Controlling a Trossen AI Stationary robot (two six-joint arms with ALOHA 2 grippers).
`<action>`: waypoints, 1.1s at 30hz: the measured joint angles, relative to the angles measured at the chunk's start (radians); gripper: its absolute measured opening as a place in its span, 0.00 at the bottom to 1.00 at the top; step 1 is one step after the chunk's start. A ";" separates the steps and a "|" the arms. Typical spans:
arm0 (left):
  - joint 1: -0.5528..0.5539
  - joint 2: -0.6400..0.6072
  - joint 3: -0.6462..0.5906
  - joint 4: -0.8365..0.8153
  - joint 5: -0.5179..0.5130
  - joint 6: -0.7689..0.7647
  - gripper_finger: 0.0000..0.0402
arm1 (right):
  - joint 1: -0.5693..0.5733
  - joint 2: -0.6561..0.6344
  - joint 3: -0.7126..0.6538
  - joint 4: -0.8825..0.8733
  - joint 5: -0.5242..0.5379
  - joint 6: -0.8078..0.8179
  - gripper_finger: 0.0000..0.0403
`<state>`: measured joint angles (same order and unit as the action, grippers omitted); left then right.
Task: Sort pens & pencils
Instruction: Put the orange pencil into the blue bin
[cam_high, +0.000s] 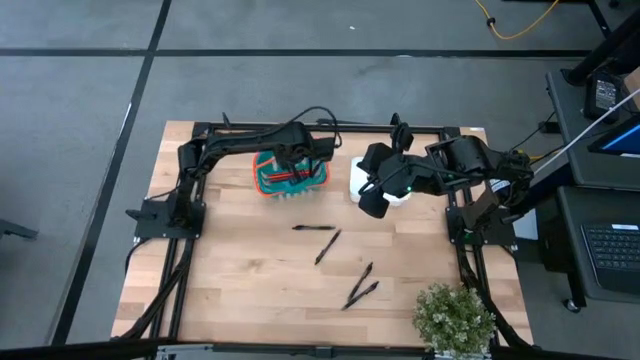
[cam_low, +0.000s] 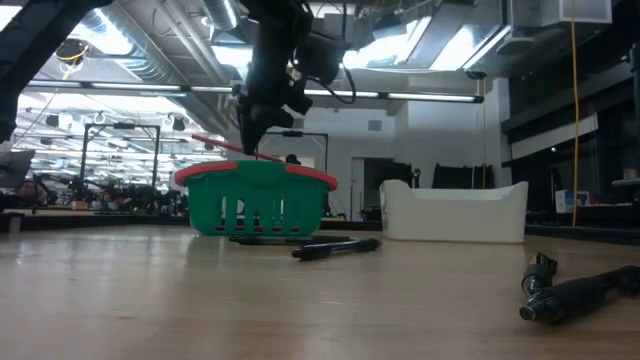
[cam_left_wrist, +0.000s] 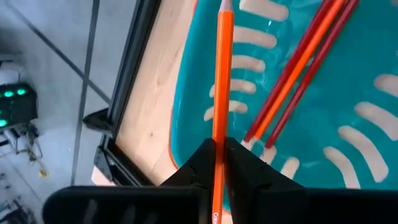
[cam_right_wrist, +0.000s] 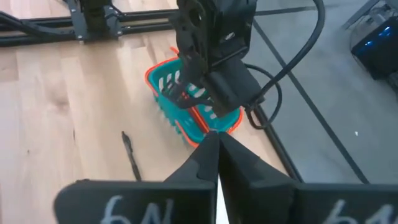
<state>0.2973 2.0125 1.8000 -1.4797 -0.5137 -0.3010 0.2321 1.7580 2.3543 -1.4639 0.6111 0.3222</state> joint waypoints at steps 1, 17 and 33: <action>0.004 0.000 0.000 0.015 0.000 0.018 0.05 | -0.006 0.000 0.000 0.007 0.000 -0.015 0.02; 0.026 0.000 0.000 0.182 0.079 0.143 0.05 | -0.033 0.000 0.000 0.006 -0.001 -0.040 0.02; 0.082 0.001 -0.136 0.269 0.115 0.153 0.05 | -0.033 0.000 0.000 0.007 -0.027 -0.038 0.02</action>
<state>0.3798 2.0132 1.6637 -1.2105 -0.3982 -0.1480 0.1993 1.7580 2.3543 -1.4569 0.5838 0.2844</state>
